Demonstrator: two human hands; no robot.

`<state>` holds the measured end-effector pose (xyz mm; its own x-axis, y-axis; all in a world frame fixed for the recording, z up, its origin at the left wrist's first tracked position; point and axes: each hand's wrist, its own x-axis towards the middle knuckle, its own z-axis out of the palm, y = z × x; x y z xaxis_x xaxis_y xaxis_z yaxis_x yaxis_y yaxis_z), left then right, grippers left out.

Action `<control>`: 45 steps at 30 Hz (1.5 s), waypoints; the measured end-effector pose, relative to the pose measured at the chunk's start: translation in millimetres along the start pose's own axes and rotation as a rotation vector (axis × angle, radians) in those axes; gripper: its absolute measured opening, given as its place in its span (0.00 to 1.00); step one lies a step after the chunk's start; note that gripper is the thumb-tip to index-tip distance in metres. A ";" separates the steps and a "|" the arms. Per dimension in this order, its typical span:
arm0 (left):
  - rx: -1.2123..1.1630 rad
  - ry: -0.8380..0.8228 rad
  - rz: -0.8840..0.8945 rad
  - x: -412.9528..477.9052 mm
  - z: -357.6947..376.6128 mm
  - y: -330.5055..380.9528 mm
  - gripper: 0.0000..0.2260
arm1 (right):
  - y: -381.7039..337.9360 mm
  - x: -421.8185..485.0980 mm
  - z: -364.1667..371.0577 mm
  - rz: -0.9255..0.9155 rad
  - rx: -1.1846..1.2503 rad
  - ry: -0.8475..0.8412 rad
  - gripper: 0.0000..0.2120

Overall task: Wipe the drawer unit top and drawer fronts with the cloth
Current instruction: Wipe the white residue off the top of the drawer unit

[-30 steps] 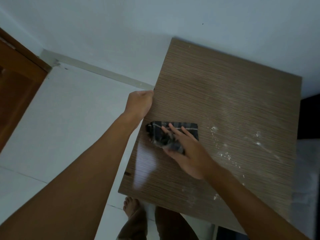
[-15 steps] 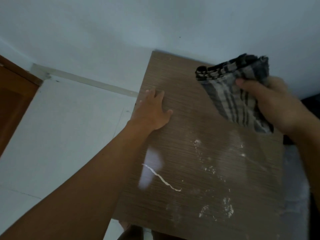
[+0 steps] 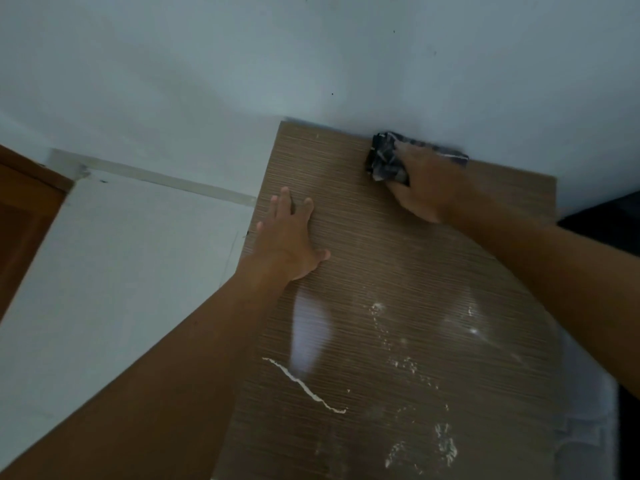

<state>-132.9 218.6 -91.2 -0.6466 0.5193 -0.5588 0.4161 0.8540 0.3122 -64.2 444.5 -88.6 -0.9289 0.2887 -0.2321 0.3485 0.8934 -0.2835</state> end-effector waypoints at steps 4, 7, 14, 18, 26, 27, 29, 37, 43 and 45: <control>-0.009 -0.004 0.009 0.9 0.3 -0.6 0.42 | -3.4 -9.7 18.0 -0.009 0.205 0.064 0.29; -0.011 -0.004 0.008 0.9 1.4 0.3 0.42 | -0.8 -10.2 26.3 -0.006 0.206 0.136 0.30; -0.006 -0.020 0.012 1.8 -0.3 2.1 0.41 | -8.0 -34.7 32.2 -0.052 0.224 0.076 0.32; -0.004 -0.034 0.016 3.6 -1.5 1.9 0.42 | -12.7 -61.5 52.3 -0.201 0.192 0.077 0.31; 0.015 -0.044 0.053 7.7 -3.2 -2.8 0.42 | -39.5 -134.4 93.6 -0.277 0.160 0.002 0.28; 0.021 -0.044 0.056 7.4 -3.2 -2.9 0.42 | -45.7 -145.8 97.2 -0.276 0.160 0.001 0.28; 0.036 -0.038 0.059 7.4 -3.4 -2.9 0.42 | -59.5 -170.2 106.4 -0.265 0.158 -0.033 0.29; 0.059 -0.066 0.095 3.9 0.1 -4.4 0.45 | -118.2 -239.1 83.6 0.163 0.747 -0.255 0.23; 0.114 -0.080 0.107 -5.2 8.3 5.3 0.44 | -91.5 -229.5 -2.9 0.583 1.394 0.068 0.10; 0.140 -0.086 0.114 -6.0 10.8 9.9 0.44 | -78.9 -229.0 -19.1 0.602 1.483 0.134 0.12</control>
<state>-118.0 223.6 -93.1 -0.5359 0.6024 -0.5915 0.5720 0.7744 0.2704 118.6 314.4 4.7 -0.5941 0.5559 -0.5813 0.3836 -0.4394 -0.8123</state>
